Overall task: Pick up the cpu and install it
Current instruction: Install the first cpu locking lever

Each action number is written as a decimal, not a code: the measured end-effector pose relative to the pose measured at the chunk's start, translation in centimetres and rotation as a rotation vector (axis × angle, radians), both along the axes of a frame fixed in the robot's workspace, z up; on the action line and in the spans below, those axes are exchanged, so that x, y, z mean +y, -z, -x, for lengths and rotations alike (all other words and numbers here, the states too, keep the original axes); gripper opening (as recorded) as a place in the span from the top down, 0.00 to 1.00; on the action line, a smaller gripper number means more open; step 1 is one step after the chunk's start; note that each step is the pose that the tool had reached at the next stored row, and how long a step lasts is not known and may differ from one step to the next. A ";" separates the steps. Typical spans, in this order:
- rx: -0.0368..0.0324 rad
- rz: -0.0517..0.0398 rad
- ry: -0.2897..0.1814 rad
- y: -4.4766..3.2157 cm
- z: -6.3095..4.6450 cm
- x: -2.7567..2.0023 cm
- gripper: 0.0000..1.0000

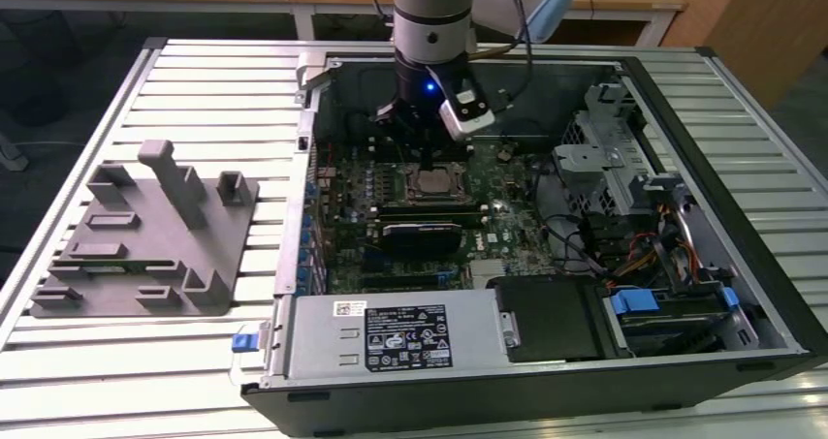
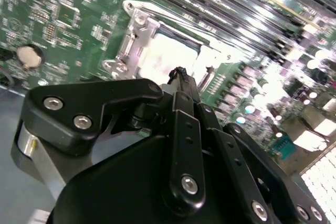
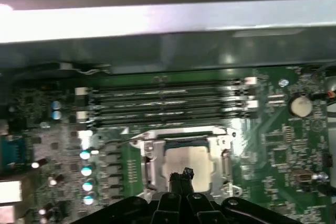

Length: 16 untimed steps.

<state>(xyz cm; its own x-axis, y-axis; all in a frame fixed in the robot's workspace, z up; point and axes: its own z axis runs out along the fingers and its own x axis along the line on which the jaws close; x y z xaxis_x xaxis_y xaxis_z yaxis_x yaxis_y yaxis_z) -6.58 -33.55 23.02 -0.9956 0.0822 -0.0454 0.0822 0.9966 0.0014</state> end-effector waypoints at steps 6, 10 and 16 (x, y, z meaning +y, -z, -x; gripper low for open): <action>-0.0042 -0.0004 0.000 0.00 2.4 0.00 0.89; -0.0072 -0.0007 0.000 0.00 3.9 0.00 0.89; -0.0094 -0.0091 0.000 -0.18 4.6 0.00 0.89</action>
<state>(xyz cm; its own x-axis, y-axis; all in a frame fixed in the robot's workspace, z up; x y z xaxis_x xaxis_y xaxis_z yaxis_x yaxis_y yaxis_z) -11.21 -33.55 23.19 -0.9951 0.0827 -0.0539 0.0822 0.9966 0.0113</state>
